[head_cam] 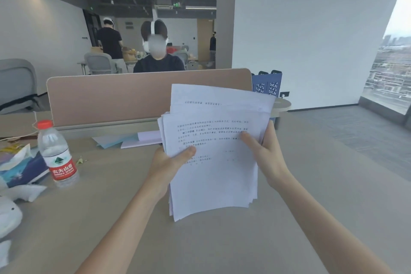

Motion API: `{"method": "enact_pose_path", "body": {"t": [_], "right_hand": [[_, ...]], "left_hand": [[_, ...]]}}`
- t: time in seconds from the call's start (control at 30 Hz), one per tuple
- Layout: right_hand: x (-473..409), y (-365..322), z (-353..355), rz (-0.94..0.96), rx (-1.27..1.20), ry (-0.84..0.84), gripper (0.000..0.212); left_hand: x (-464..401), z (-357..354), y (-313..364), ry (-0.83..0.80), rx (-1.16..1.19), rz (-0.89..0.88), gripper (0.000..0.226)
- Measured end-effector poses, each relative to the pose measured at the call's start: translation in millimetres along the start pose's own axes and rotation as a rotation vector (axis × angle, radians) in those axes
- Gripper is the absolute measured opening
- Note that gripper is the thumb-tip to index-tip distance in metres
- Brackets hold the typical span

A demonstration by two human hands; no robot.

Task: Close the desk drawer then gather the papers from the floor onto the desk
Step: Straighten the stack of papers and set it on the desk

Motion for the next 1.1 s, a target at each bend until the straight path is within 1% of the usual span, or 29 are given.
{"method": "enact_pose_path", "body": {"t": [0.1, 0.2, 0.33, 0.4, 0.53, 0.6, 0.67, 0.8, 0.9, 0.97, 1.0, 1.1], "right_hand": [[-6, 14, 2, -0.027, -0.001, -0.020, 0.031], [-8, 40, 2, -0.065, -0.023, -0.063, 0.032], [-14, 60, 0, -0.086, -0.055, -0.041, 0.033], [-19, 62, -2, -0.065, -0.056, -0.028, 0.036], [-29, 55, -8, -0.019, -0.041, -0.041, 0.035], [-32, 49, -11, 0.001, -0.025, -0.050, 0.034], [-30, 48, -14, 0.002, -0.004, -0.055, 0.033], [-13, 60, -18, -0.054, 0.051, -0.049, 0.035], [-2, 65, -20, -0.066, 0.124, -0.018, 0.029], [0, 61, -23, -0.049, 0.165, 0.010, 0.020], [1, 58, -25, -0.029, 0.185, 0.021, 0.017], [8, 50, -32, 0.031, 0.260, 0.045, 0.016]], "left_hand": [[-9, 1, -11, -0.060, 0.001, -0.007, 0.025], [-19, 1, -33, -0.106, -0.037, 0.021, 0.027], [-29, -1, -50, -0.107, -0.051, 0.031, 0.029], [-36, 0, -49, -0.076, -0.054, 0.009, 0.026], [-43, 3, -45, 0.038, -0.052, -0.038, 0.023], [-41, 3, -42, 0.044, -0.015, -0.055, 0.025], [-36, 4, -42, 0.033, 0.001, -0.041, 0.024], [-26, 7, -57, 0.033, -0.008, 0.046, 0.021], [-20, 8, -66, 0.053, -0.056, 0.078, 0.019], [-20, 9, -64, 0.098, -0.080, 0.047, 0.021], [-19, 9, -61, 0.125, -0.089, 0.026, 0.017], [-11, 8, -52, 0.179, -0.071, -0.041, 0.007]]}}
Point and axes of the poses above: each hand's wrist, its own x-axis away from the middle knuckle, its own z-axis out of the back of the hand, y = z × x, the point moved 3 cm from there along -x, towards the middle knuckle, and after that the axes turned 4 degrees about z, right-handed, at the moved point
